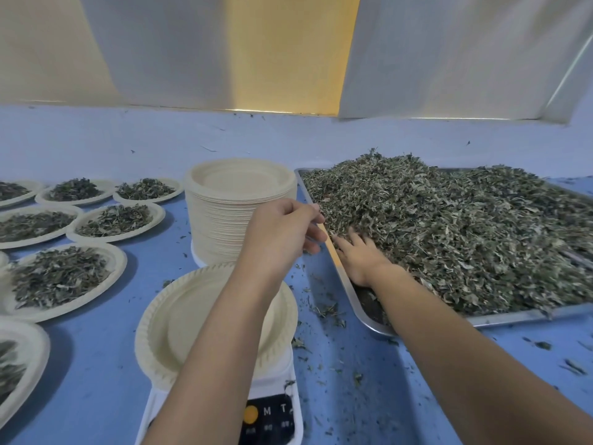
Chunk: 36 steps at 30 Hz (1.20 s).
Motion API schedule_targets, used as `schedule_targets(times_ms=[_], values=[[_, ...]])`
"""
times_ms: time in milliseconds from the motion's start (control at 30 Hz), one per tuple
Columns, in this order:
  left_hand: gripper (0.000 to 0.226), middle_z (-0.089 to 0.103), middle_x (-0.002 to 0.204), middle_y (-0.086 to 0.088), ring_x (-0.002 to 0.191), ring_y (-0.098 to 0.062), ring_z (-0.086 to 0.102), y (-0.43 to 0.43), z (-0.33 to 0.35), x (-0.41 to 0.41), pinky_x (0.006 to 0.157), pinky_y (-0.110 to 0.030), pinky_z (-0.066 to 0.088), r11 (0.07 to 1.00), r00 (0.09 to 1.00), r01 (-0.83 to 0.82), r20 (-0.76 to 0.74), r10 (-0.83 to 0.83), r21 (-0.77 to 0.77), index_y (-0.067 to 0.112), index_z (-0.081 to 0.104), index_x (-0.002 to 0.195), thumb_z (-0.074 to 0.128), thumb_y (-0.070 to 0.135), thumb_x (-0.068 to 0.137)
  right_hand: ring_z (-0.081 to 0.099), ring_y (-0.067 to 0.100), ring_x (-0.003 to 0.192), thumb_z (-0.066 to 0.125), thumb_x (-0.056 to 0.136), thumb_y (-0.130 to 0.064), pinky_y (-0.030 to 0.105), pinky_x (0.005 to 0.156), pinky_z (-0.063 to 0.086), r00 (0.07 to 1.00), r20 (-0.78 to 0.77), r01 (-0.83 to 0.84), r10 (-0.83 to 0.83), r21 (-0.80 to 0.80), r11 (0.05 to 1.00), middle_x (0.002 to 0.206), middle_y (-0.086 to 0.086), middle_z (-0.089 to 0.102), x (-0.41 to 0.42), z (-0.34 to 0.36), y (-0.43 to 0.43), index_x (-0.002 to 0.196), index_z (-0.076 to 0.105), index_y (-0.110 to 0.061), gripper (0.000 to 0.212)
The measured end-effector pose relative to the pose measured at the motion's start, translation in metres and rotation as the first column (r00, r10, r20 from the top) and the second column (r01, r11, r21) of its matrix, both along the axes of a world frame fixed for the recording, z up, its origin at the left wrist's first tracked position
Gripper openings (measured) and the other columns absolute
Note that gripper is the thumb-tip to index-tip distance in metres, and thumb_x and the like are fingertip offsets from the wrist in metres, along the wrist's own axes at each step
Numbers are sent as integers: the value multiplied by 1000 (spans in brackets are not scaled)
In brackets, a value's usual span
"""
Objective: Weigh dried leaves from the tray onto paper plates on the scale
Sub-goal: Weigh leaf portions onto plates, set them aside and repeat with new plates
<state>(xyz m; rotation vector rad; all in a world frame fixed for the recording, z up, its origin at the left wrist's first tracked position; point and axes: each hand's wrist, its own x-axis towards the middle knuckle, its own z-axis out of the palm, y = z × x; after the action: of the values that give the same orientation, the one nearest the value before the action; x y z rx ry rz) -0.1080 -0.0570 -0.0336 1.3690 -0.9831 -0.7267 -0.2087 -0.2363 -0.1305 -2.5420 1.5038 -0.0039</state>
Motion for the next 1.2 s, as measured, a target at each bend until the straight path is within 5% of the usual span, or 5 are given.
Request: schedule_targets(times_ms=[333,633,967,1100,1200], values=[[28,60,46,6,39,-7,51,-1,-1,-6,40,-9,35,1000,999,18,39,-18,-3,14,62,67,53,19,93,33,31,129,40,97,-27,44,100,34,998,60,48,-20,-500,864,142,11,37,0,12,13,139,42,-18,42],[27,61,49,6,41,-6,52,-1,-2,-3,40,-10,36,1000,999,4,40,-4,10,16,63,68,54,22,93,39,39,122,33,100,-24,44,96,36,991,91,105,-96,-96,990,133,22,42,3,7,12,127,44,-1,37],[25,60,48,6,41,-6,51,1,-1,-2,40,-10,36,1000,1000,-7,10,7,9,14,63,70,54,20,92,39,28,121,38,97,-23,37,80,40,975,215,150,-49,-484,862,134,8,44,3,14,17,126,52,-12,34],[25,60,48,6,40,-7,51,3,0,0,39,-9,36,1000,1000,-11,-21,11,-1,13,62,70,54,19,92,33,32,130,31,102,-30,41,101,33,979,160,166,-127,-259,952,137,15,43,-1,7,10,132,45,-8,41],[24,59,47,5,38,-7,49,3,0,1,39,-9,35,1000,999,-7,-43,7,-5,11,62,70,55,17,92,48,35,116,28,103,-23,36,84,37,936,347,123,-57,-168,978,125,16,51,-1,6,7,129,49,-7,37]])
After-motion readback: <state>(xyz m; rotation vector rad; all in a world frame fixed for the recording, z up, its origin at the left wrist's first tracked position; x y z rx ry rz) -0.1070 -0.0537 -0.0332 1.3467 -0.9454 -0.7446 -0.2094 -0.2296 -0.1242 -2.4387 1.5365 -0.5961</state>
